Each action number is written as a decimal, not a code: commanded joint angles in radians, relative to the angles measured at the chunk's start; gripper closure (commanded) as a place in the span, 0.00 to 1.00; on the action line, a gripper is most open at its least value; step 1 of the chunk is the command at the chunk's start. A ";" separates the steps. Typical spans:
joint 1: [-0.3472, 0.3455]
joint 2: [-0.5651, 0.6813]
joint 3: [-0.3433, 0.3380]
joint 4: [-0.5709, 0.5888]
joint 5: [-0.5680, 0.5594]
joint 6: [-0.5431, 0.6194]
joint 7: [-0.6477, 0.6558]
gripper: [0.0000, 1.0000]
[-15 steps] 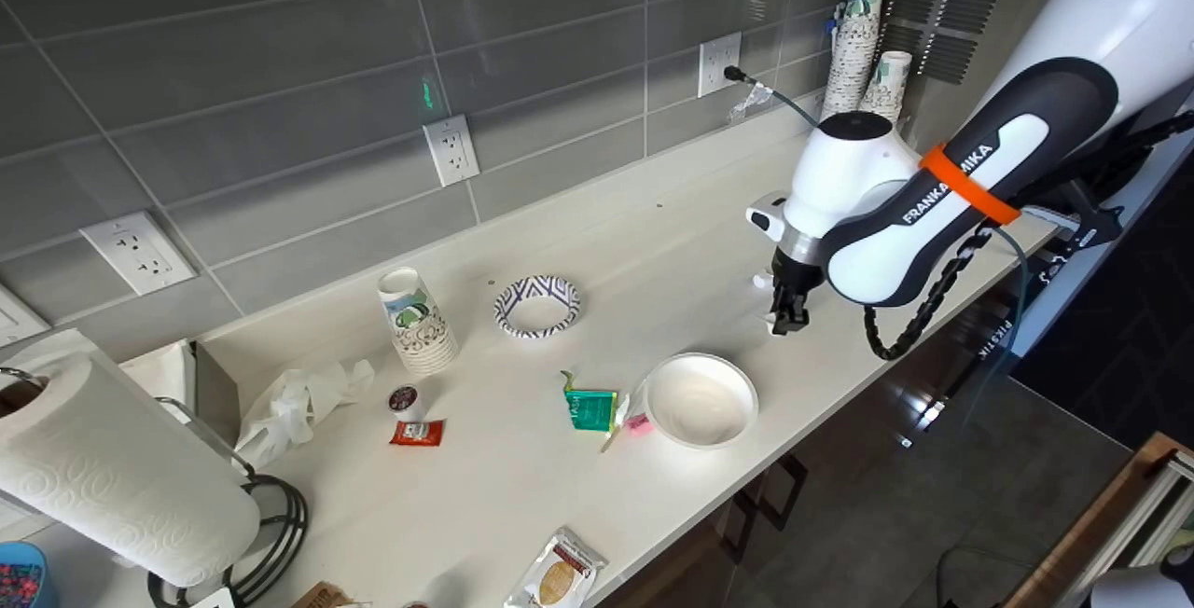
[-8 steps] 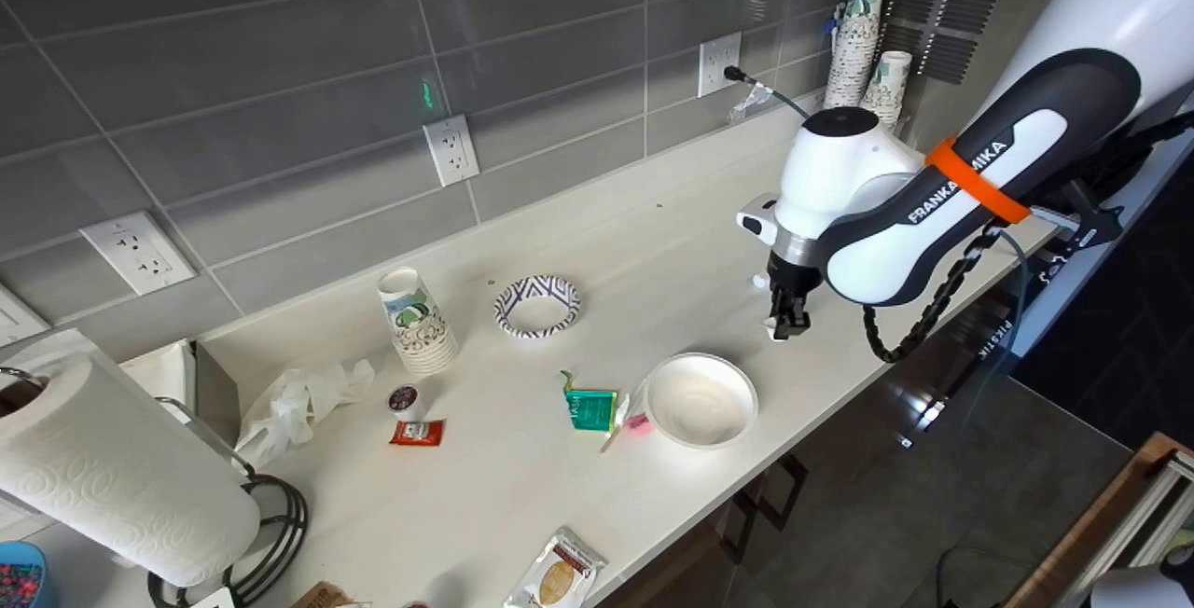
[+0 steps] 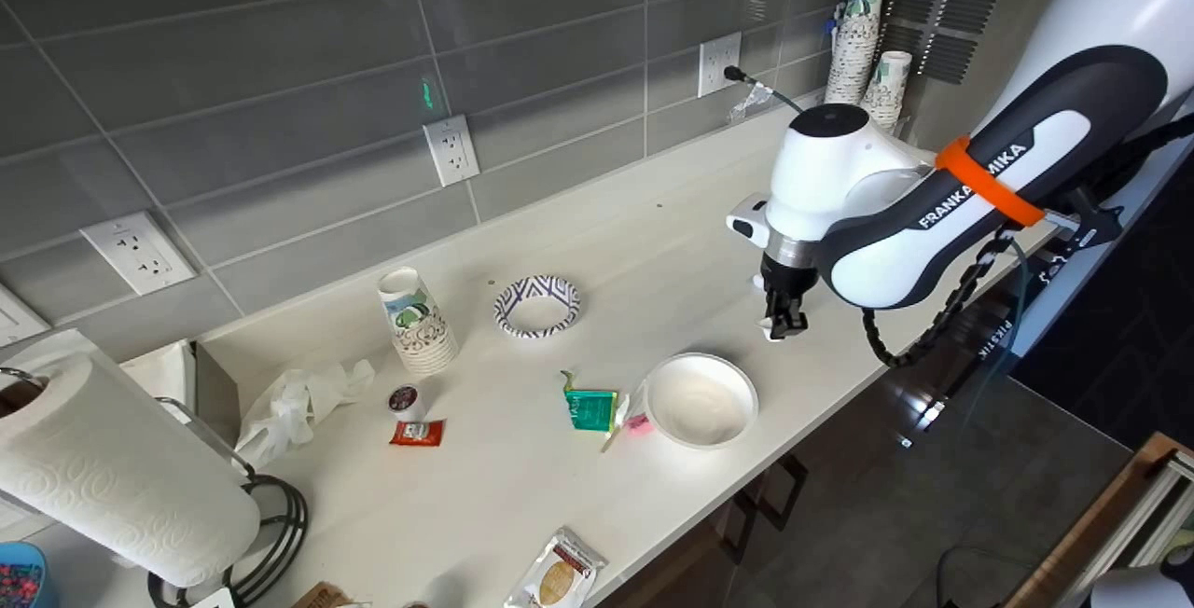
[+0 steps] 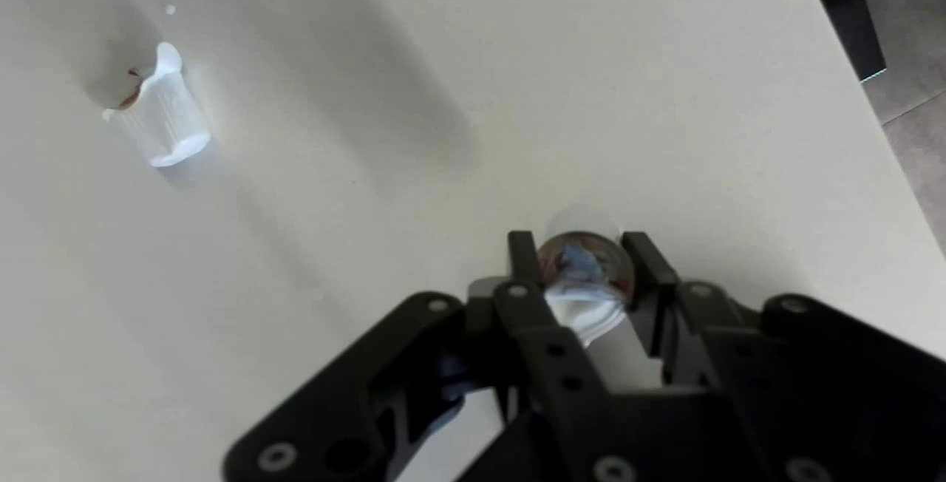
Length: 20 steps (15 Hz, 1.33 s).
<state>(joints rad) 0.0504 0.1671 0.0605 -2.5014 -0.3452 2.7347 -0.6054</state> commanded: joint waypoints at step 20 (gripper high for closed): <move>0.083 -0.016 0.064 0.075 -0.109 -0.235 0.041 0.69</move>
<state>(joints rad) 0.1204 0.1461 0.1154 -2.4502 -0.4198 2.5511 -0.5901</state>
